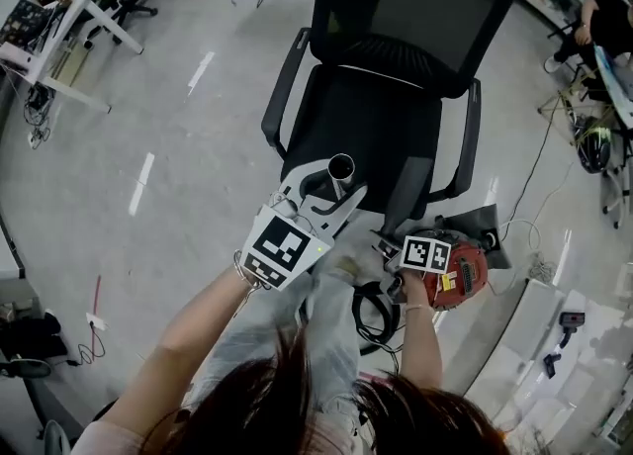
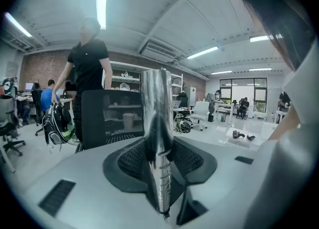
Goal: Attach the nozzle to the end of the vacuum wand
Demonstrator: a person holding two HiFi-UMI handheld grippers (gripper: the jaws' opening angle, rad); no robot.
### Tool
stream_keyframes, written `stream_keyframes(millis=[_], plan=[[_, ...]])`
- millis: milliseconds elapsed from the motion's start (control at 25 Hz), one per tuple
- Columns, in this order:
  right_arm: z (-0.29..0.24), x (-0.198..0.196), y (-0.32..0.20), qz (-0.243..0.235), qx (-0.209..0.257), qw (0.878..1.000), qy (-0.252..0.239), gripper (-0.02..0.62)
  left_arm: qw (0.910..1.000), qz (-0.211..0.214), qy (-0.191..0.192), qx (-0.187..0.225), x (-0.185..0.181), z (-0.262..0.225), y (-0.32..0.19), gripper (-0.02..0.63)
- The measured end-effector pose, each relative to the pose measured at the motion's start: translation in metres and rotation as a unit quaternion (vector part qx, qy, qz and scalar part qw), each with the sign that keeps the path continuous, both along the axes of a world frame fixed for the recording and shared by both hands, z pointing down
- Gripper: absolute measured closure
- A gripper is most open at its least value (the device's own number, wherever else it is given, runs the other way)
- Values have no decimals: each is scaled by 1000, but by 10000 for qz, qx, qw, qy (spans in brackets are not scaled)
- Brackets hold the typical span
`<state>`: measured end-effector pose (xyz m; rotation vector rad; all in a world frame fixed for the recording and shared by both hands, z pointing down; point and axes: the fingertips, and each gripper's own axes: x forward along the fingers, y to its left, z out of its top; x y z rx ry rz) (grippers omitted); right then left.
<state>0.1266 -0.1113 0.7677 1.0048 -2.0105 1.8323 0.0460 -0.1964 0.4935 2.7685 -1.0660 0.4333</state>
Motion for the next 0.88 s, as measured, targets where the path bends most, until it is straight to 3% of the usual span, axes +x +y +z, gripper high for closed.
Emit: stream_keyframes(millis=[560, 880], plan=[[-69, -17, 26, 308, 166, 9994, -77, 426, 9996, 170, -86, -184, 1, -7, 14, 446], [-106, -17, 28, 273, 508, 9983, -105, 426, 9994, 192, -226, -160, 6, -12, 18, 446]])
